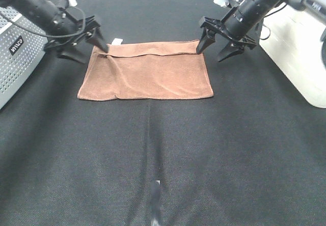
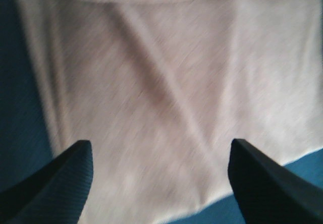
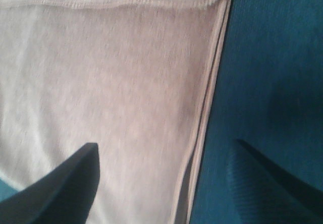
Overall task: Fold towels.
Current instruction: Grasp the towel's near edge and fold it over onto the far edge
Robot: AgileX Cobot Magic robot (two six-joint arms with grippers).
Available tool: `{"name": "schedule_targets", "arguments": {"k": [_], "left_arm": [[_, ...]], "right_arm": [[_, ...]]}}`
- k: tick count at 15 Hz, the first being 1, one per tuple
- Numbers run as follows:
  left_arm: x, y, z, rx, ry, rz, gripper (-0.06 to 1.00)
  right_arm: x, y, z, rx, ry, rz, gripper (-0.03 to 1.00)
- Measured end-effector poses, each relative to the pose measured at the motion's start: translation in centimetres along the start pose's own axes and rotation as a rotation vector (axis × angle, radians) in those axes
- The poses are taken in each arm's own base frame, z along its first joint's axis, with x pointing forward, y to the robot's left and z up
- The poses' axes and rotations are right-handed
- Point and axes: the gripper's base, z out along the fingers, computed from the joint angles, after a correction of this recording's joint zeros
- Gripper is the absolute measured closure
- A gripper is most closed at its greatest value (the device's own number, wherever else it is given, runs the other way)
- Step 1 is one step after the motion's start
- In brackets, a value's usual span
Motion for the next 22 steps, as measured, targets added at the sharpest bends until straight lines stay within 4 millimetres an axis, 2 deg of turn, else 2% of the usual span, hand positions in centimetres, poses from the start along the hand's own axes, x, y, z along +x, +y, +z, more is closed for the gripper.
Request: {"name": "schedule_targets", "arguments": {"k": [2, 3, 5, 8, 10, 15, 18, 22], "left_arm": [[0.7, 0.1, -0.3, -0.021, 0.011, -0.011, 0.23], [1.9, 0.5, -0.6, -0.047, 0.024, -0.032, 0.23], [3.6, 1.1, -0.8, -0.076, 0.014, -0.069, 0.23], [6.0, 2.9, -0.4, -0.115, 0.026, -0.139, 0.23], [6.2, 3.3, -0.1, -0.126, 0.010, -0.148, 0.23], [5.8, 3.3, 0.1, -0.119, -0.036, -0.165, 0.23], [6.2, 3.8, 1.5, -0.098, -0.012, -0.211, 0.23], [6.7, 2.6, 3.1, -0.078, 0.004, -0.206, 0.23]], "right_arm": [[0.4, 0.2, -0.6, 0.012, 0.013, 0.002, 0.30], [1.3, 0.3, -1.1, 0.028, 0.051, 0.009, 0.30], [2.9, 0.1, -0.9, 0.030, 0.121, 0.020, 0.30], [5.4, -0.5, 0.3, 0.010, 0.211, 0.053, 0.30], [6.3, -1.0, 1.4, 0.001, 0.220, 0.064, 0.30], [6.1, -1.3, 1.8, 0.008, 0.178, 0.060, 0.30], [6.1, -1.4, 2.3, -0.012, 0.173, 0.054, 0.30], [5.7, -1.3, 2.4, -0.026, 0.126, 0.044, 0.30]]}}
